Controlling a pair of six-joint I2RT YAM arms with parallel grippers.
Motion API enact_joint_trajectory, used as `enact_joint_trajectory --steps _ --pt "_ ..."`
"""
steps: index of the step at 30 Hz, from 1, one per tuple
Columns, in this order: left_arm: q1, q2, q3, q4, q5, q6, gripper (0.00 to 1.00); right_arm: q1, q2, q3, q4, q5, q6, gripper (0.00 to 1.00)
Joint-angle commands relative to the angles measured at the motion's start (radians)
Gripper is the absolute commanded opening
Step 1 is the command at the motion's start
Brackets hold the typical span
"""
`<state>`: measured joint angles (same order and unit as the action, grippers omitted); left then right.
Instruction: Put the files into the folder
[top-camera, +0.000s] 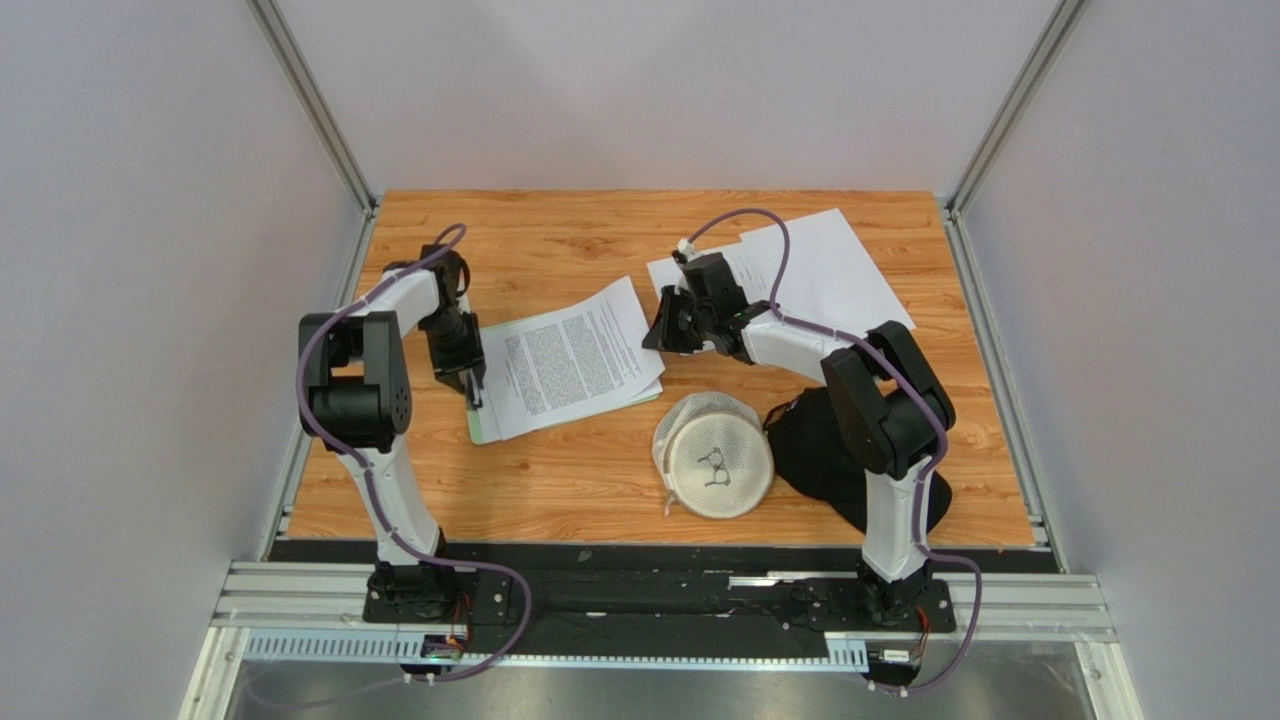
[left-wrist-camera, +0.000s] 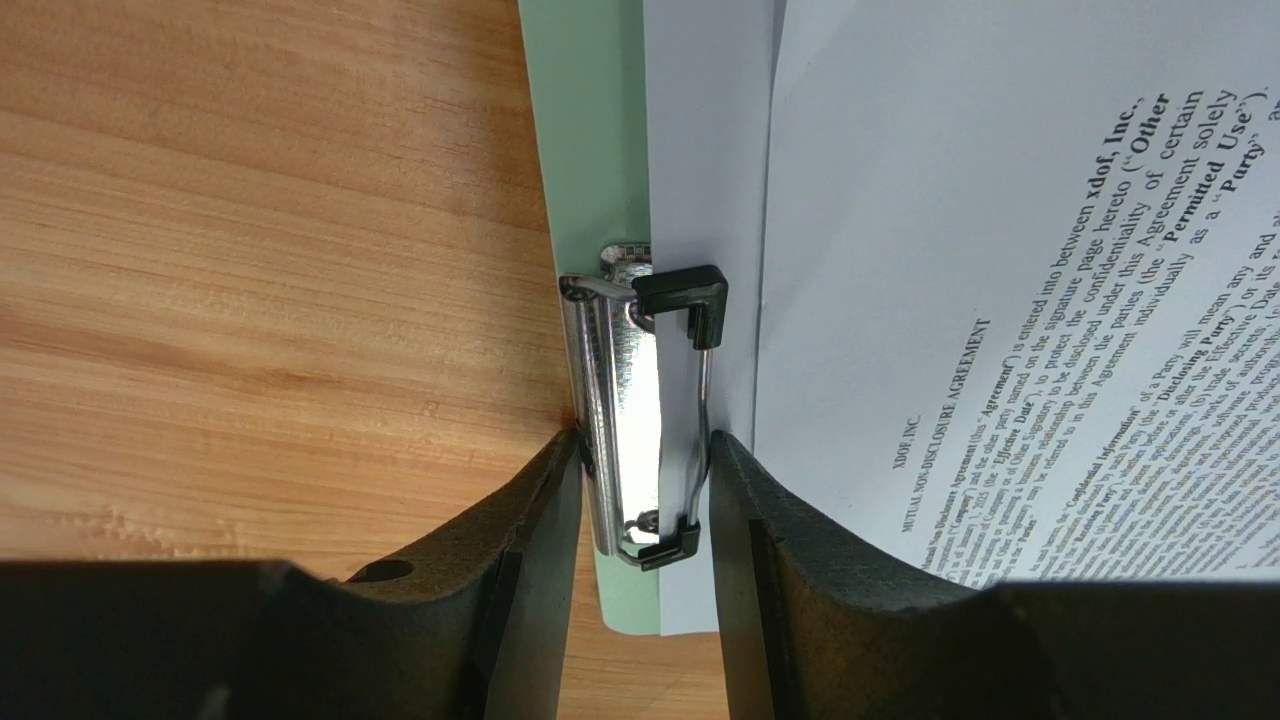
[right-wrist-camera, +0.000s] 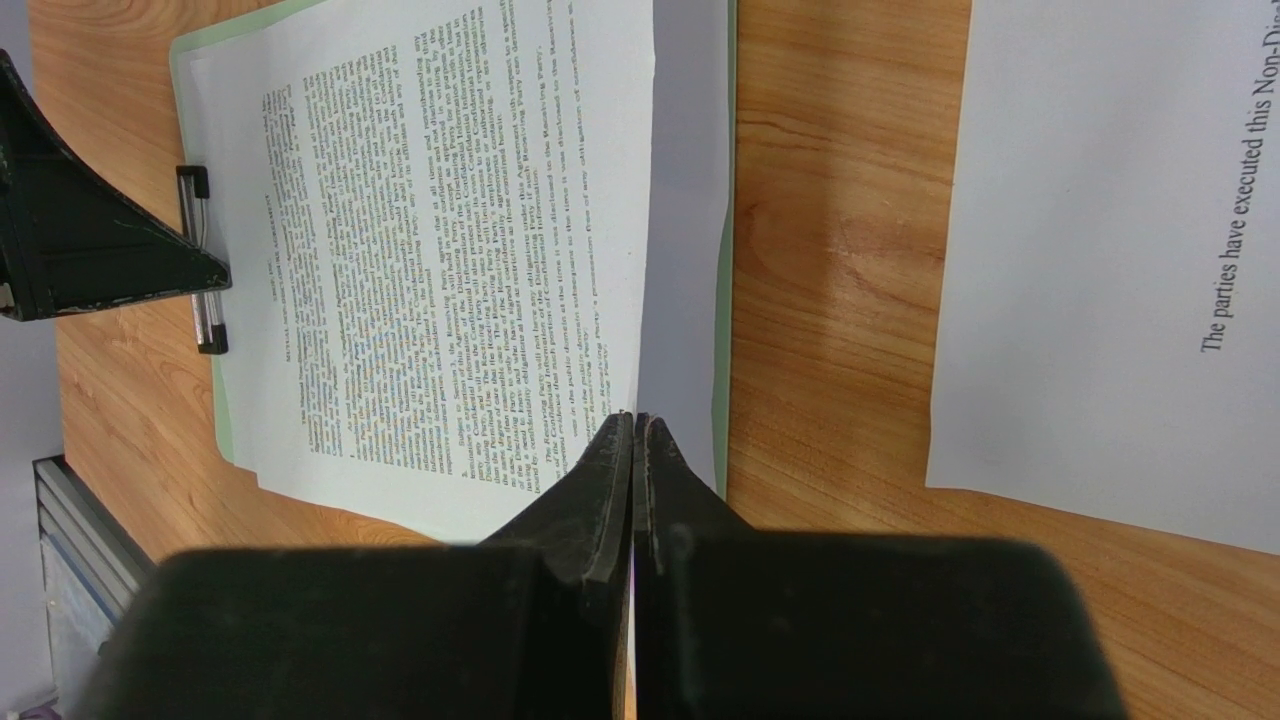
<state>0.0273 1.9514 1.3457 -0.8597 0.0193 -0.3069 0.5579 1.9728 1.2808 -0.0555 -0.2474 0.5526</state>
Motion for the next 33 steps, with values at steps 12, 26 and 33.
enact_joint_trajectory --steps 12,26,33 --pt "-0.010 0.038 0.038 0.008 0.011 -0.001 0.00 0.004 -0.045 0.008 0.023 0.020 0.001 0.00" --pt "0.020 -0.048 -0.066 0.132 0.195 -0.026 0.00 0.005 -0.052 -0.003 0.005 0.082 0.027 0.00" --pt "0.025 -0.101 -0.128 0.195 0.211 -0.034 0.00 -0.010 -0.049 -0.005 -0.023 0.109 0.021 0.00"
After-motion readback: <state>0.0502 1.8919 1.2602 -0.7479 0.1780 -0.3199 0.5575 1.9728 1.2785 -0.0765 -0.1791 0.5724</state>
